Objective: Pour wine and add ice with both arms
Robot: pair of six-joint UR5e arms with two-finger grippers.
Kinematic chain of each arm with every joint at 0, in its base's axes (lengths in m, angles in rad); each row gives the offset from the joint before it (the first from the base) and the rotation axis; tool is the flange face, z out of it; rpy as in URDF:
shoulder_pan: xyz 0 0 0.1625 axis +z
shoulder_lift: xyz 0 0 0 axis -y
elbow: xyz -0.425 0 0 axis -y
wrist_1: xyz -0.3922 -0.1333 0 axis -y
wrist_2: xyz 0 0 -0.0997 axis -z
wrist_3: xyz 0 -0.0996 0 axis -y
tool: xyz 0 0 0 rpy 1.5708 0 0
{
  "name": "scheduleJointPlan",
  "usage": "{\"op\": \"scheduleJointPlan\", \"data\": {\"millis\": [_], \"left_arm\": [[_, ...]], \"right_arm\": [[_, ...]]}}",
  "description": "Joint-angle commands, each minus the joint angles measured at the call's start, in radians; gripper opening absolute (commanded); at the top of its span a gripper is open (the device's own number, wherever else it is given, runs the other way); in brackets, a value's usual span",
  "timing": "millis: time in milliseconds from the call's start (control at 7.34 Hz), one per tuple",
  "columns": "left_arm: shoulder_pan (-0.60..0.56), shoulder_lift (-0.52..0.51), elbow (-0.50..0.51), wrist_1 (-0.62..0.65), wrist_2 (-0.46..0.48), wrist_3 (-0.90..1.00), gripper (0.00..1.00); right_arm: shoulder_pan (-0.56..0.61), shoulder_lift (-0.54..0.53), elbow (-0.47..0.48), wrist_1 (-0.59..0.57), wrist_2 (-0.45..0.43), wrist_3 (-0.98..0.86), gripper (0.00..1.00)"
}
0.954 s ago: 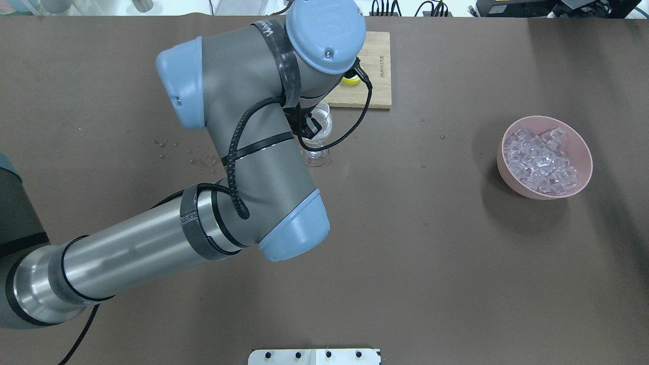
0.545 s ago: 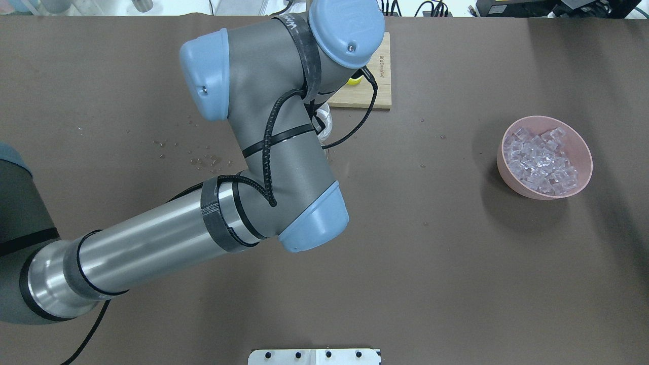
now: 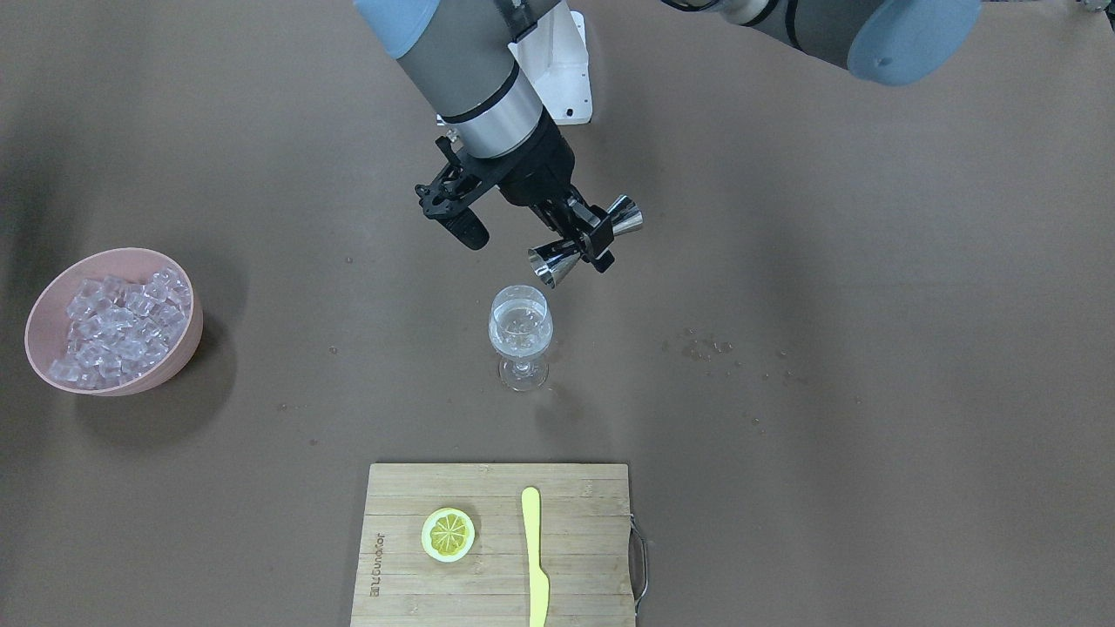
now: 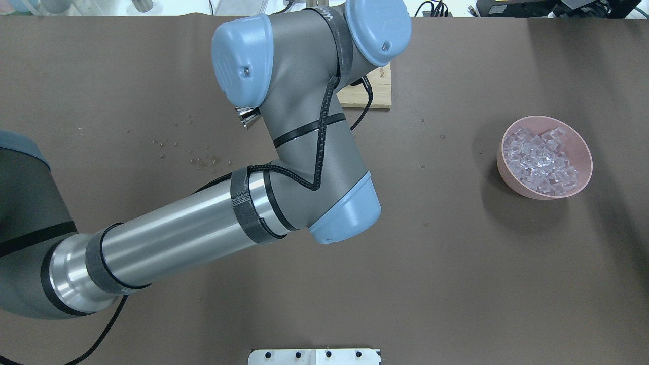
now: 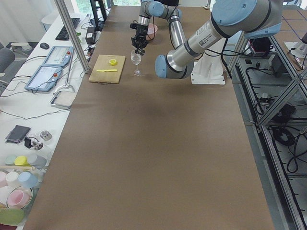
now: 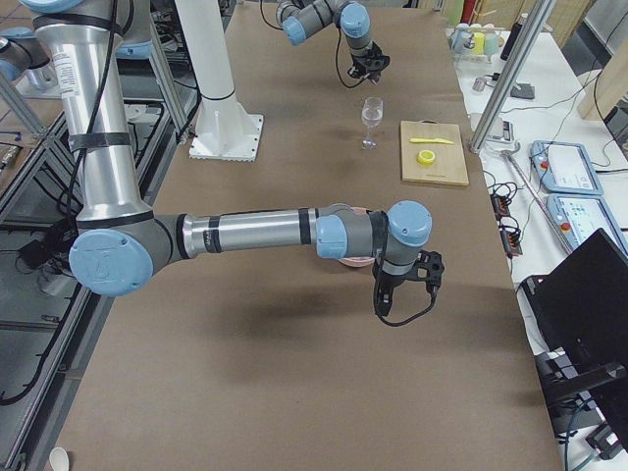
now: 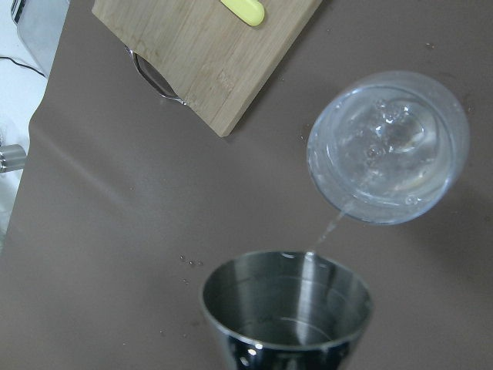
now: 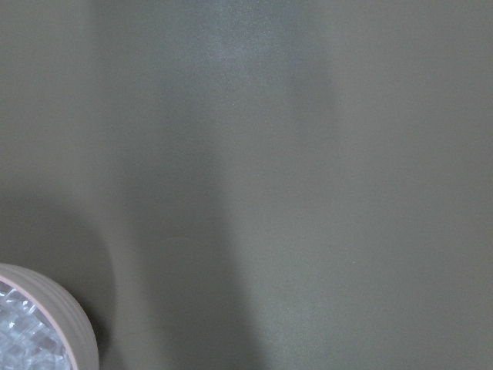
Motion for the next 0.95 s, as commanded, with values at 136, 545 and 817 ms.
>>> {"op": "scheduleJointPlan", "data": {"millis": [136,545,817], "left_arm": [[-0.002,0.005,-0.018,-0.005,0.002,0.001,0.00],[-0.026,0.142,-0.290,-0.067,0.002,-0.071,0.00],[-0.072,0.274,-0.375,-0.208,0.001,-0.188,0.00]], "right_arm": [[0.000,0.000,0.001,0.000,0.001,0.000,1.00],[0.000,0.005,0.006,0.000,0.001,-0.002,1.00],[0.000,0.006,0.008,0.000,0.003,-0.002,1.00]]}}
